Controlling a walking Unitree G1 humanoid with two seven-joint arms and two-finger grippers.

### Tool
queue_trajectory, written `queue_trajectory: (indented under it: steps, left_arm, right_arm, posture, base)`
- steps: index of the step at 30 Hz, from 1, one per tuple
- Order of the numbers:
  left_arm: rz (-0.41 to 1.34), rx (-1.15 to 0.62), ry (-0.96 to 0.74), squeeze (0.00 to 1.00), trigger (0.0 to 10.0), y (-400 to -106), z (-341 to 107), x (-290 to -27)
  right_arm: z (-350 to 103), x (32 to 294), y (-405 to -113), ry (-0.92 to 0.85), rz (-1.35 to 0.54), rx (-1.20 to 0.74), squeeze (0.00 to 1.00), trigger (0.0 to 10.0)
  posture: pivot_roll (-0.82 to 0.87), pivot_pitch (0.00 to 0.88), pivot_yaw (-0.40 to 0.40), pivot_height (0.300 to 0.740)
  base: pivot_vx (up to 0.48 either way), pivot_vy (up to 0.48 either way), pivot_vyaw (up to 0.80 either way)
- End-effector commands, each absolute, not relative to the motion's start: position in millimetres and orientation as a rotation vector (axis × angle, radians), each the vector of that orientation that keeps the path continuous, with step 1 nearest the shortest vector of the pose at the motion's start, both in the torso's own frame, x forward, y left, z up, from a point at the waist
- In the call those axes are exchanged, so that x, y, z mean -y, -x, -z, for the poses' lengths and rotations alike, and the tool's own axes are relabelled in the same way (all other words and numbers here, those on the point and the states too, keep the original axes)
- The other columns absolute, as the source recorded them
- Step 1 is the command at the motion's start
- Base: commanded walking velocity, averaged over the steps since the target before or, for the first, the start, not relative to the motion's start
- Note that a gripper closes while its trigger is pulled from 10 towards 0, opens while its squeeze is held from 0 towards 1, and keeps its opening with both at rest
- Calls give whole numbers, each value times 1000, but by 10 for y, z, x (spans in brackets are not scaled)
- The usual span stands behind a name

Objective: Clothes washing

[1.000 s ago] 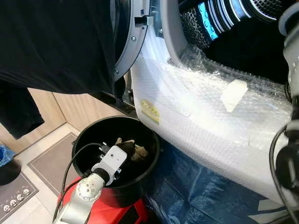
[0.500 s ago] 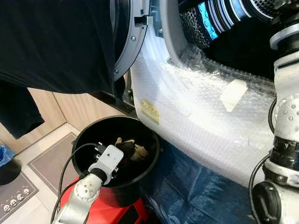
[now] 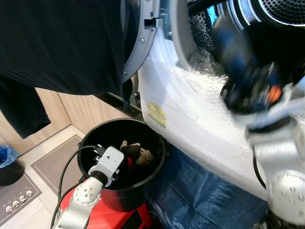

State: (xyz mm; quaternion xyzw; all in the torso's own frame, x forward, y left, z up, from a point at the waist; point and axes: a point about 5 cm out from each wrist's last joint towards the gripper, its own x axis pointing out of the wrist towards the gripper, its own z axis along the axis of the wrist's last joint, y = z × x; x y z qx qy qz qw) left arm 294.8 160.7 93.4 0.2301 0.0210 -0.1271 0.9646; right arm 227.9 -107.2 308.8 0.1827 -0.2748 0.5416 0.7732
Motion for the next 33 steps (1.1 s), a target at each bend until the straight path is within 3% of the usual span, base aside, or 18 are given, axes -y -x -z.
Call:
queue_trajectory:
  steps: [1, 8, 10, 15, 16, 19, 20, 24, 33]
  left_arm:
    - [242, -24, -453, 0, 10000, -2929, -960, -1625]
    - [222, -13, -435, 0, 10000, -2924, -971, -1645]
    - [163, -18, -359, 0, 10000, -2939, -992, -1722]
    - [97, 7, -340, 0, 10000, -2960, -1065, -1834]
    - [37, 32, -299, 0, 10000, -2967, -1135, -1923]
    - [10, 52, -286, 0, 10000, -2966, -1183, -1976]
    - [0, 75, -284, 0, 10000, -2962, -1237, -2013]
    - [32, 87, -301, 0, 10000, -2945, -1292, -2023]
    - [96, 30, -173, 0, 10000, -2997, -1365, -2065]
  right_arm:
    - [-3000, 1038, -2139, -347, -1278, 555, 0, 10000]
    - [-2483, 1095, -2163, -267, -1275, 323, 0, 10000]
    - [-2073, 1150, -2192, -211, -1274, 145, 0, 10000]
    - [-1567, 1230, -2259, -54, -1217, -66, 0, 10000]
    - [-1184, 1318, -2356, 51, -1099, -231, 0, 10000]
    - [-902, 1402, -2415, 148, -1011, -313, 0, 10000]
    - [-552, 1499, -2437, 193, -914, -451, 0, 10000]
    - [95, 1757, -2337, 378, -671, -774, 0, 10000]
    - [719, 1864, -1985, 381, -287, -1002, 0, 10000]
  posture:
    - [147, 39, -8, 740]
    - [146, 42, -13, 740]
    - [147, 45, -6, 740]
    - [153, 44, -2, 740]
    - [153, 44, -2, 740]
    - [158, 36, 4, 740]
    - [165, 34, 9, 740]
    - [176, 39, 8, 740]
    - [192, 35, 26, 740]
  base:
    - [0, 0, 0]
    - [0, 0, 0]
    - [0, 0, 0]
    - [0, 0, 0]
    - [0, 0, 0]
    - [0, 0, 0]
    - [0, 0, 0]
    - [0, 0, 0]
    - [0, 0, 0]
